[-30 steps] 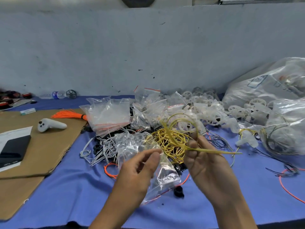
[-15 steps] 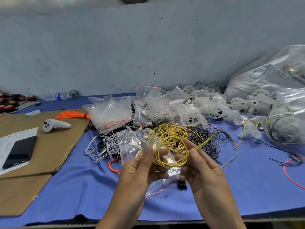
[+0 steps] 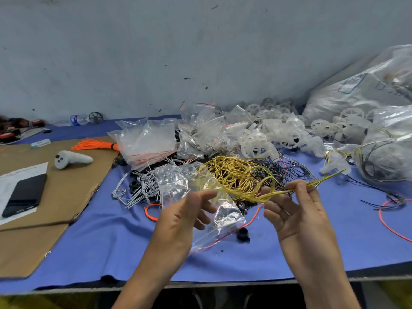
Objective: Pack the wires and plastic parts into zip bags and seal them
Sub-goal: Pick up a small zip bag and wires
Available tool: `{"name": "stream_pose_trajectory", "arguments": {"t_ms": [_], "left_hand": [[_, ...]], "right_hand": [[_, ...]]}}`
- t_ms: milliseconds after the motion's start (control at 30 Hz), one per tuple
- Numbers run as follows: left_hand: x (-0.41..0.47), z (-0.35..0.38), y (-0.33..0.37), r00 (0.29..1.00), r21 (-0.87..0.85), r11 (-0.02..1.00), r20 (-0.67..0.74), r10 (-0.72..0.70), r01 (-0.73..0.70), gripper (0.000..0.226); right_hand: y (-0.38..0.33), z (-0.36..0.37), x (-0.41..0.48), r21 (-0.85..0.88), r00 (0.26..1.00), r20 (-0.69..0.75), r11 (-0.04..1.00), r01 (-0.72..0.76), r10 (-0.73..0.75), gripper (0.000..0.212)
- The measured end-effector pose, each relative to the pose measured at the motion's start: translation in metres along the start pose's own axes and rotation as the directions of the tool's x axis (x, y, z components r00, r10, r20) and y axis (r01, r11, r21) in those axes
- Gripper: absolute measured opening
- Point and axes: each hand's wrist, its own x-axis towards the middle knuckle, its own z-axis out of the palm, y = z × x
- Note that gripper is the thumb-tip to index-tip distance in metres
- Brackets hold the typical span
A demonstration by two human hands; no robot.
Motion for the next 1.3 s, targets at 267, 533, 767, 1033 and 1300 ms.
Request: {"name": "stream_pose_trajectory", "arguments": {"t_ms": [267, 533, 767, 1033, 1300], "left_hand": [[-0.006, -0.016, -0.059, 0.988, 0.885, 0.453, 0.147, -0.05, -0.109, 0.049], [0.0, -0.002, -0.042, 0.973, 0.764, 0.603, 0.173, 0.152, -0.23, 0.039], [-0.002, -0.01, -0.033, 0.987, 0.953, 0.26, 0.143, 0.074, -0.157, 0.048], [-0.009, -0.006, -0.019, 0.94, 0.906, 0.26, 0.301, 0.162, -0.335, 0.043], [-0.022, -0.011, -0.008, 0.896, 0.822, 0.377, 0.44, 0.055, -0.427, 0.067]], "right_hand": [[-0.006, -0.033, 0.001, -0.344, 0.985, 0.03, 0.926, -0.151, 0.172, 0.019], [0.073, 0.002, -0.014, -0.301, 0.912, 0.047, 0.876, -0.377, 0.409, 0.023], [0.076, 0.019, -0.017, -0.015, 0.901, 0.091, 0.905, -0.424, 0.424, 0.02], [0.093, 0.019, -0.019, 0.009, 0.908, 0.149, 0.918, -0.397, 0.391, 0.02], [0.103, 0.034, 0.008, 0.262, 0.867, 0.079, 0.829, -0.494, 0.492, 0.025]]}}
